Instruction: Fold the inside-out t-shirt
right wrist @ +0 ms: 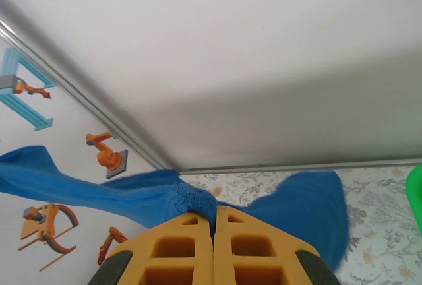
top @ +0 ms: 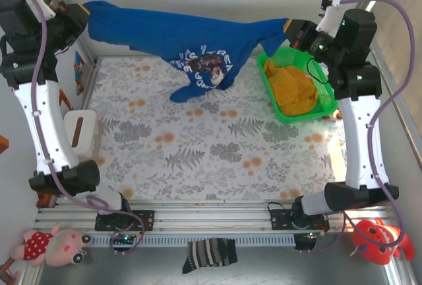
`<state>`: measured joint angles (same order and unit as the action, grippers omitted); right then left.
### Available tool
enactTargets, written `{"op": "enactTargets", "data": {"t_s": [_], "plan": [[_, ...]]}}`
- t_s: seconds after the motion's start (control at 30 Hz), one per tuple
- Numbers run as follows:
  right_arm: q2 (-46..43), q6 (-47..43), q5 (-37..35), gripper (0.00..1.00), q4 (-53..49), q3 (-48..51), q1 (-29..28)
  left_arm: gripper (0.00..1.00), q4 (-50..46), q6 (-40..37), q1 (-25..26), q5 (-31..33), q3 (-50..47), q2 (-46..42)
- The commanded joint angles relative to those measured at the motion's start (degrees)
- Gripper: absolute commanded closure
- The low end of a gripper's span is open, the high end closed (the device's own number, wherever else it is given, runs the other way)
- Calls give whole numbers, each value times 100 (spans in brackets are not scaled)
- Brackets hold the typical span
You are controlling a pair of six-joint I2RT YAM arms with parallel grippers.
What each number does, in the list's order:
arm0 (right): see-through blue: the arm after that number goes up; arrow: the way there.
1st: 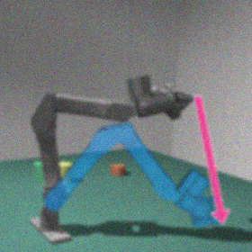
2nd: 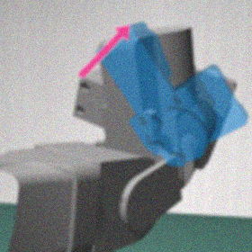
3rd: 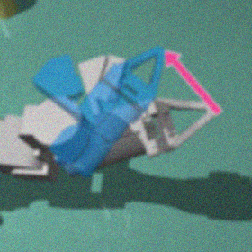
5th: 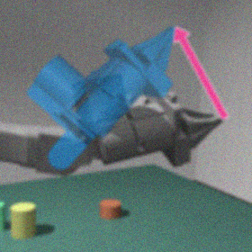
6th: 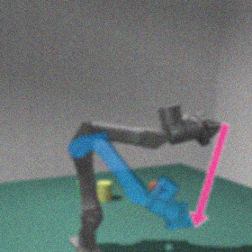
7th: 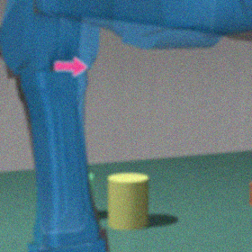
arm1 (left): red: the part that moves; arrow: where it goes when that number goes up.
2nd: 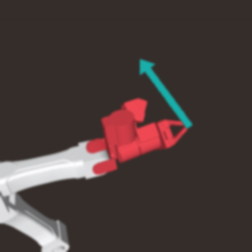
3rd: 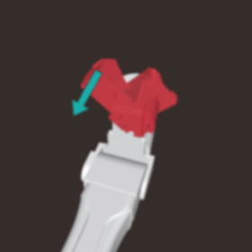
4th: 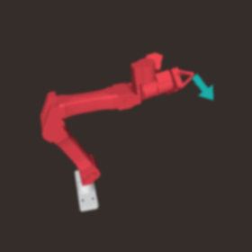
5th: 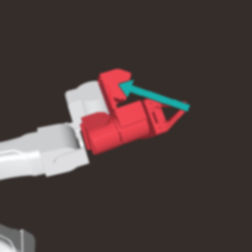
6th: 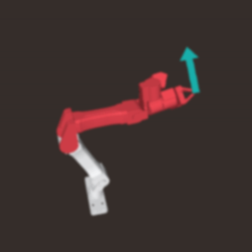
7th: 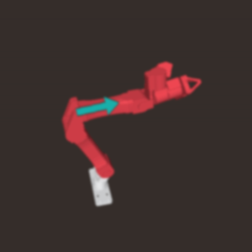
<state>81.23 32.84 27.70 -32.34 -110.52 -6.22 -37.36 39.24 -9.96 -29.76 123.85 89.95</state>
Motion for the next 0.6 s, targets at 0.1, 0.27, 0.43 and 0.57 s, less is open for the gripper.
{"op": "enactTargets", "data": {"t_s": [0.1,0.27,0.43,0.57], "plan": [[-431,178,33,100,57,284,103,100,1029,883,-112,-396,-1227,-211],[-725,307,126,100,150,359,103,100,1217,988,-112,-463,-1479,-533],[-782,466,263,100,315,475,103,100,1323,1053,-110,-644,-1740,-567],[-744,508,304,100,417,680,103,100,1443,1094,-91,-726,-2161,-527]]}}
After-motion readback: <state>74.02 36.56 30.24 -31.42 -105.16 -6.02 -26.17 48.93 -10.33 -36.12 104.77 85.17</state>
